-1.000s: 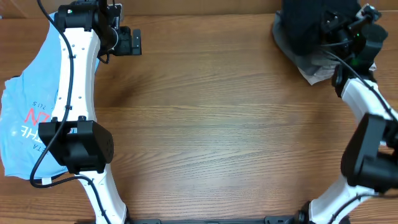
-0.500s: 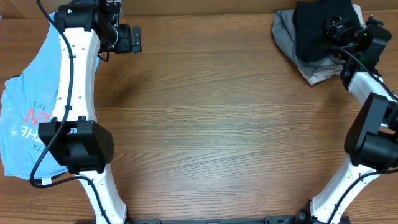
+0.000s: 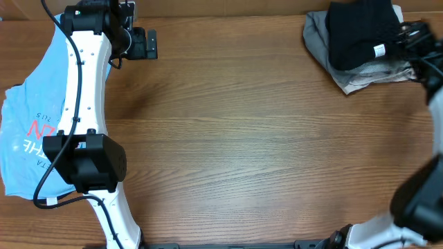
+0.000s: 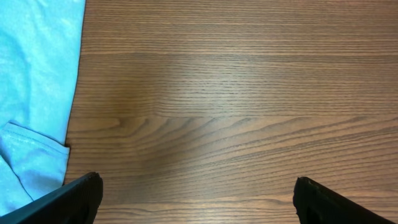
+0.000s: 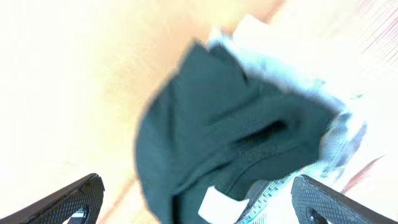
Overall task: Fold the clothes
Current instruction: 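Release the black bundle on the stack and open the right gripper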
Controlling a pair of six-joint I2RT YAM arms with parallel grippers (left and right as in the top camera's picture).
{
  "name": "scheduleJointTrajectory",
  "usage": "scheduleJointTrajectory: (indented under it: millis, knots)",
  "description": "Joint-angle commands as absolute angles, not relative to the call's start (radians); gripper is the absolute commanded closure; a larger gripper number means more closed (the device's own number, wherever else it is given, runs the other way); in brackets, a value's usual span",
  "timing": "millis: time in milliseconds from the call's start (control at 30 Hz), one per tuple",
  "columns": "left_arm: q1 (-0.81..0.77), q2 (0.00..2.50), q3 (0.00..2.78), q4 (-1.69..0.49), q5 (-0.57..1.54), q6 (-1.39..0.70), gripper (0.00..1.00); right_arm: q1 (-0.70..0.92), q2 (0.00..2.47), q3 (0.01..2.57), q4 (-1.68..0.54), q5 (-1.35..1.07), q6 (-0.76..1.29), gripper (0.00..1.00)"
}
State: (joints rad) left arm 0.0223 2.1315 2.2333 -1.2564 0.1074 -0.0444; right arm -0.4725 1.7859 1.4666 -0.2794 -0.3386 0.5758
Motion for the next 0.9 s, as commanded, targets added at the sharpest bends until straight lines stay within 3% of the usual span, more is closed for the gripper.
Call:
scheduleJointTrajectory:
  millis: [0, 233, 533, 867]
  knots:
    - [0.033, 2.121, 2.233, -1.256, 0.101, -0.022, 0.00, -0.483, 1.613, 1.488, -0.353, -0.321, 0.512, 0.00]
    - [0.033, 2.121, 2.233, -1.256, 0.101, -0.022, 0.00, -0.423, 1.356, 1.488, -0.487, -0.502, 0.297, 0.00]
    - [0.033, 2.121, 2.233, -1.256, 0.101, -0.022, 0.00, -0.252, 1.071, 1.488, -0.790, -0.507, 0.295, 0.00]
    - [0.033, 2.121, 2.233, -1.256, 0.101, -0.022, 0.00, -0.246, 1.028, 1.488, -0.960, -0.506, 0.295, 0.00]
